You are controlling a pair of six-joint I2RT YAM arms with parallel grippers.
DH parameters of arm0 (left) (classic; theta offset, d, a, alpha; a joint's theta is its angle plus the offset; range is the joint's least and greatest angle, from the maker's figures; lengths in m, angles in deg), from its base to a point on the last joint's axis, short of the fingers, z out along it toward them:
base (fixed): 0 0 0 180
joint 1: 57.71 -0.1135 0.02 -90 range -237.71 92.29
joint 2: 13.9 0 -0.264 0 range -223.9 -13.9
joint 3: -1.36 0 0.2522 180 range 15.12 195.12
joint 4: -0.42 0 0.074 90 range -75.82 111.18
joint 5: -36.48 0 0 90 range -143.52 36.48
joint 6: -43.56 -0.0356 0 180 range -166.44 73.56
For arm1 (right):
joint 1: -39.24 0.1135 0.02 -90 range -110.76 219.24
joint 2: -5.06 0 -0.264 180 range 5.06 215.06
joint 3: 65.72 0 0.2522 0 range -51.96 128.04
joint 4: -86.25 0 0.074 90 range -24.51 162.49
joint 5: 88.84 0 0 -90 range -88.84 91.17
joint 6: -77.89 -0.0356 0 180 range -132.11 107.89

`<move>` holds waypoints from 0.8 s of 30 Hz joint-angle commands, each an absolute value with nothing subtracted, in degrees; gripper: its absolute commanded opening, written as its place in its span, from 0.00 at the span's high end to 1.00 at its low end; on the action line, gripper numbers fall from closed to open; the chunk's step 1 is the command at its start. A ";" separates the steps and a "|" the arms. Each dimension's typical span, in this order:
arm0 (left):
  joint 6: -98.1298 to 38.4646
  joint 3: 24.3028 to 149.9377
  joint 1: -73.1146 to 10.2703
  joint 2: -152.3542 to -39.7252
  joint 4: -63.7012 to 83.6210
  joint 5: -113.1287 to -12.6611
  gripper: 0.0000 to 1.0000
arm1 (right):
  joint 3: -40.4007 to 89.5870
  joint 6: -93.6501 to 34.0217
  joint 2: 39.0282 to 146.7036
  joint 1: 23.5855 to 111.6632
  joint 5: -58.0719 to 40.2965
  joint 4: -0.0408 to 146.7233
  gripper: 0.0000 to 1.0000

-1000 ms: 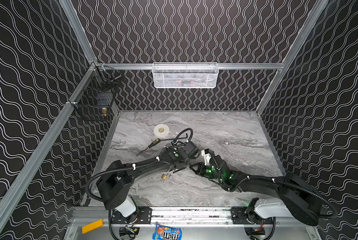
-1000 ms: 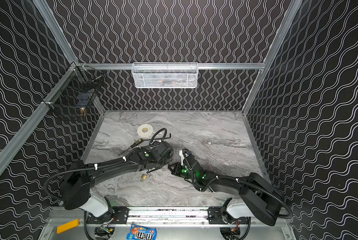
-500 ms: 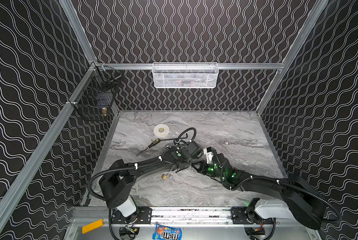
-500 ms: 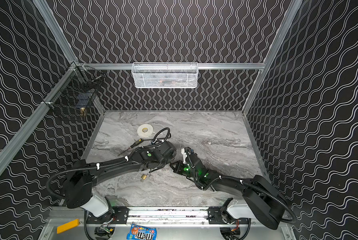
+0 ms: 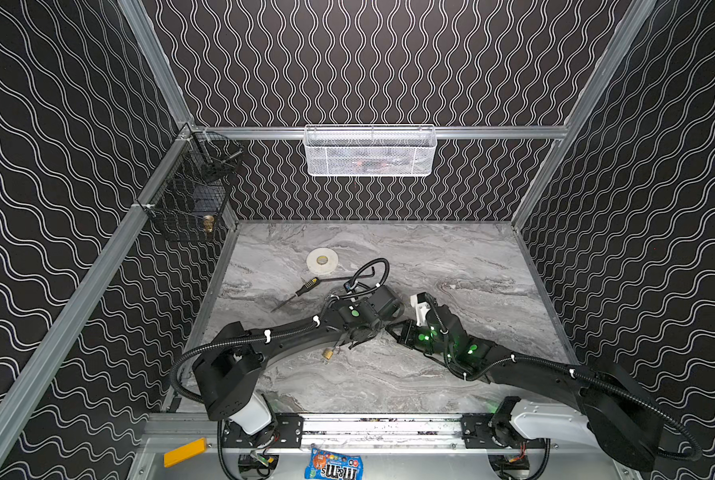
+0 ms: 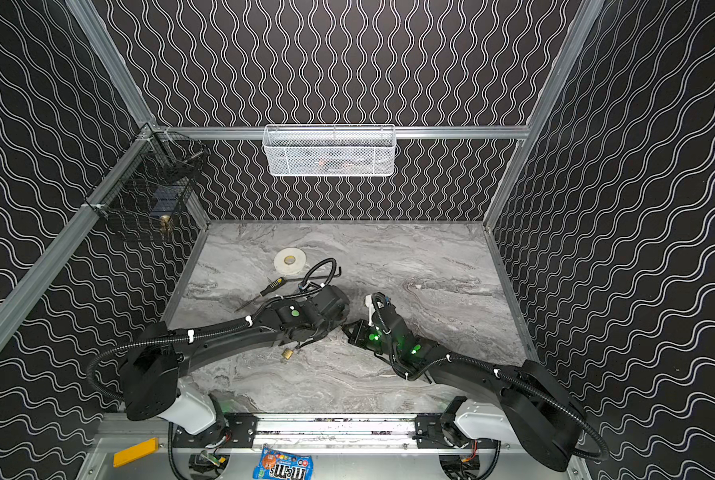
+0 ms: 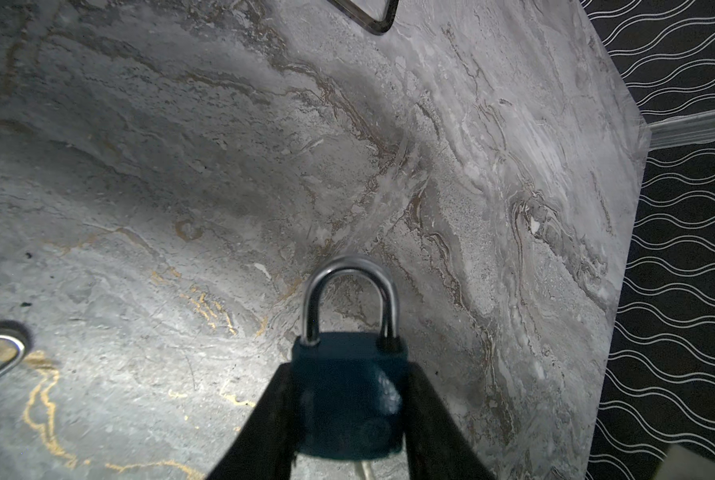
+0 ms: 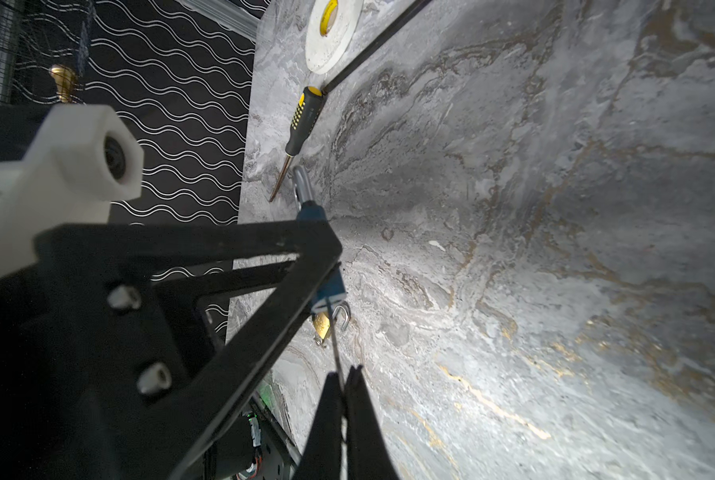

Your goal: Unlock with the key

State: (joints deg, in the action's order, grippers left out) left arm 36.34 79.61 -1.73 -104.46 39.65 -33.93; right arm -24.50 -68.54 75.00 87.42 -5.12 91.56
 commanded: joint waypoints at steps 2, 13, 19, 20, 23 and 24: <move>39.72 80.24 -1.73 -103.25 39.24 -34.86 1.00 | -24.83 -70.70 74.81 89.78 1.02 94.37 1.00; 43.40 77.79 -1.47 -100.54 35.79 -36.82 1.00 | -22.99 -70.64 75.13 92.80 8.07 92.77 1.00; 44.76 77.21 -0.96 -100.29 34.35 -38.03 1.00 | -19.83 -69.79 76.09 94.24 11.74 90.28 1.00; 44.73 77.33 -0.85 -100.21 34.26 -38.27 1.00 | -19.20 -69.64 76.29 94.39 12.24 89.99 1.00; 45.15 77.20 -0.67 -99.73 33.95 -38.73 1.00 | -18.00 -69.75 76.35 94.95 14.53 88.41 1.00; 45.31 76.87 -0.67 -99.47 33.80 -38.74 1.00 | -17.98 -70.07 76.27 94.98 15.03 88.45 1.00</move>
State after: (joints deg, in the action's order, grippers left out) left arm 43.54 77.20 -1.11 -100.26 36.55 -35.26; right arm -19.03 -69.65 76.18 94.75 10.88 87.43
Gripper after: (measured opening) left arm 0.397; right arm 0.055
